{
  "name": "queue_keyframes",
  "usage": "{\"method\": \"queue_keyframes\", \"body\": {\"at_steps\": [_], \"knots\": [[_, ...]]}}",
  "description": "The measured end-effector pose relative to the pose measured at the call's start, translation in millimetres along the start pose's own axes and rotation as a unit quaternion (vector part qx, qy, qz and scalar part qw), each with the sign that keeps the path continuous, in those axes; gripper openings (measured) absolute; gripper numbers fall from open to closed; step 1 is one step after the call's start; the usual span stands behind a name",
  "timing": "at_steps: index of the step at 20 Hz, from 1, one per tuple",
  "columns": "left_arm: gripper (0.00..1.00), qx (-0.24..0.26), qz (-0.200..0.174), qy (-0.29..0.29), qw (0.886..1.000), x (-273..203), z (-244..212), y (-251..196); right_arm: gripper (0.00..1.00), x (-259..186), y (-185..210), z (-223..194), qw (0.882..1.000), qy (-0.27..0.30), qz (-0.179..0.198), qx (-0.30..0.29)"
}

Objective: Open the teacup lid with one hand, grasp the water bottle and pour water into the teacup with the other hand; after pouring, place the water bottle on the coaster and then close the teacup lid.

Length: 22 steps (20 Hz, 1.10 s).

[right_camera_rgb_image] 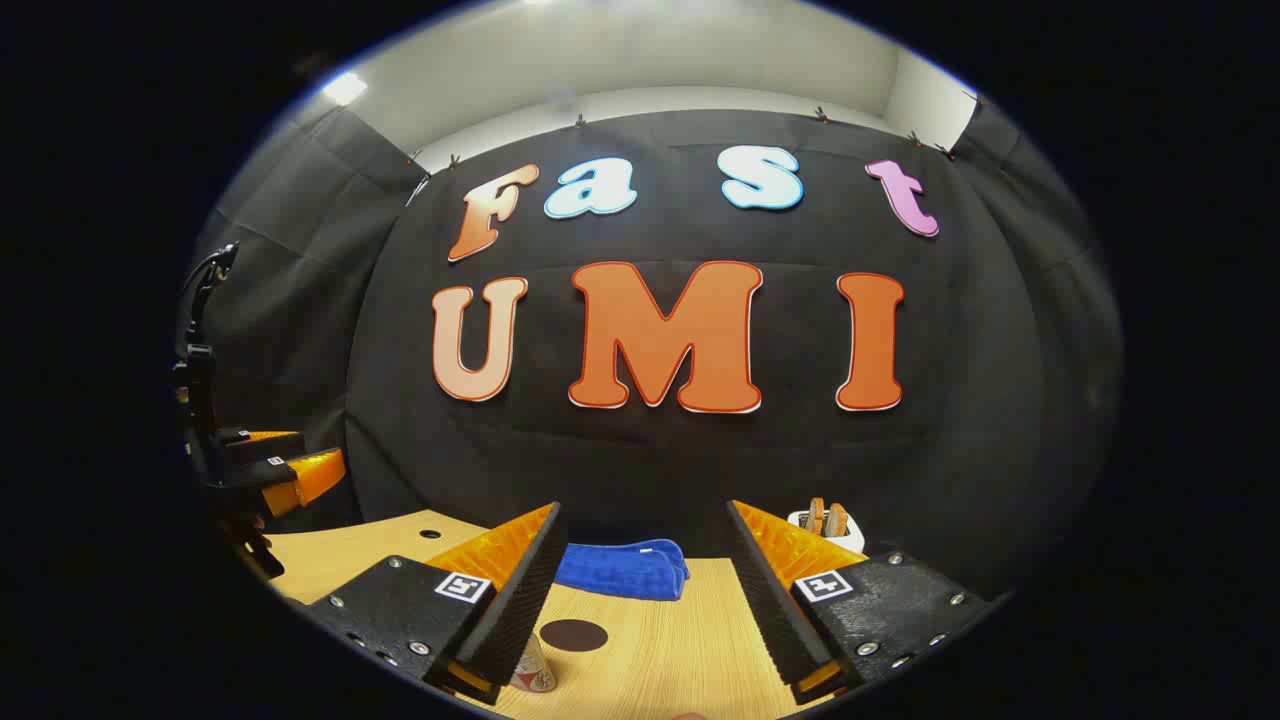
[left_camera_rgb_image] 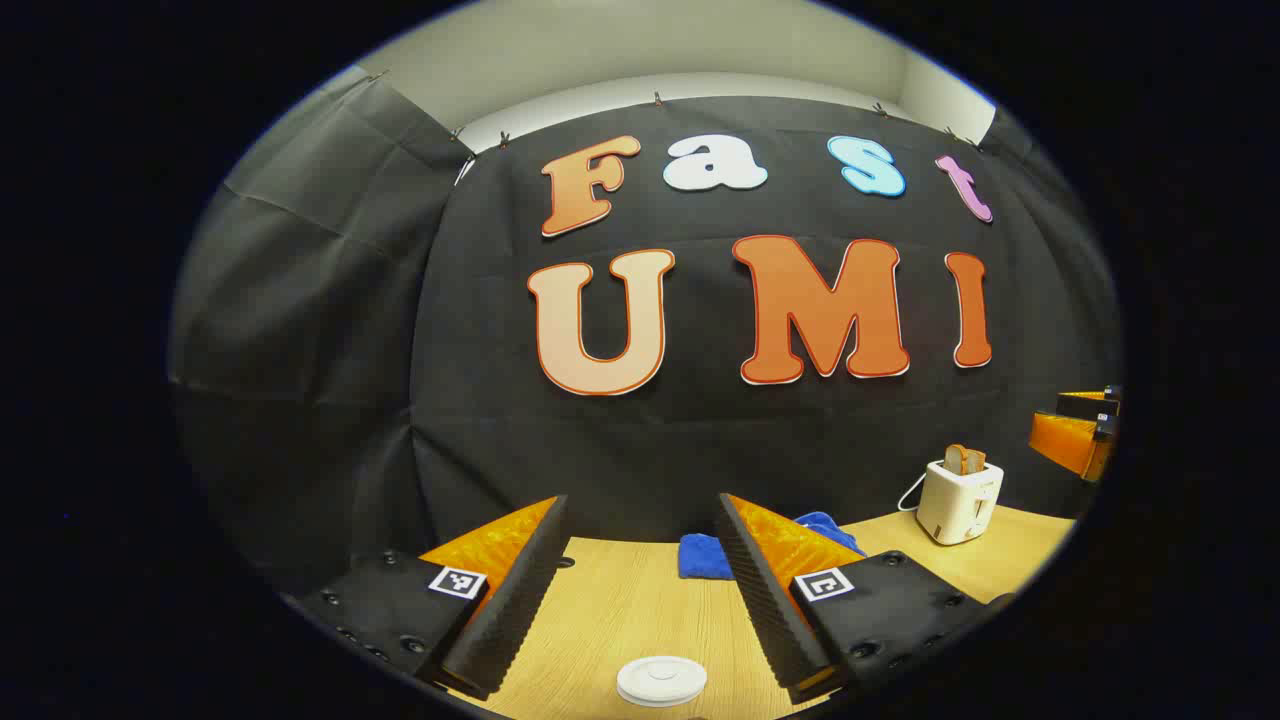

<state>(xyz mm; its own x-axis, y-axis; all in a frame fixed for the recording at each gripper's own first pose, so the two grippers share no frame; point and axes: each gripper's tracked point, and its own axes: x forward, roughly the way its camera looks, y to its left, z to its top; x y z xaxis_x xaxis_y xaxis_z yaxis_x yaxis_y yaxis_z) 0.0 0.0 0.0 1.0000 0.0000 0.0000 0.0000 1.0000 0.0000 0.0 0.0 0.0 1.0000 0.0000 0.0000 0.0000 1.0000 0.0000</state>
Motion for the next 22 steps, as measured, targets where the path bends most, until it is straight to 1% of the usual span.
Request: {"method": "queue_keyframes", "body": {"at_steps": [1, 9, 18, 22], "knots": [[0.96, -0.001, 0.000, -0.001, 1.000, 0, 0, -1, 0.95, -1, 1, 0, 1.000, 0.000, 0.001, -0.001], [0.96, -0.003, -0.004, -0.004, 1.000, -3, 4, -2, 0.95, -5, 7, 3, 1.000, -0.006, 0.009, -0.004], [0.96, -0.001, -0.002, -0.016, 1.000, -11, 12, -1, 0.95, -6, 9, 12, 1.000, -0.012, 0.016, 0.007], [0.96, 0.003, -0.010, -0.011, 1.000, -11, 5, -2, 0.95, -7, 16, 3, 1.000, -0.005, 0.021, -0.003]]}}
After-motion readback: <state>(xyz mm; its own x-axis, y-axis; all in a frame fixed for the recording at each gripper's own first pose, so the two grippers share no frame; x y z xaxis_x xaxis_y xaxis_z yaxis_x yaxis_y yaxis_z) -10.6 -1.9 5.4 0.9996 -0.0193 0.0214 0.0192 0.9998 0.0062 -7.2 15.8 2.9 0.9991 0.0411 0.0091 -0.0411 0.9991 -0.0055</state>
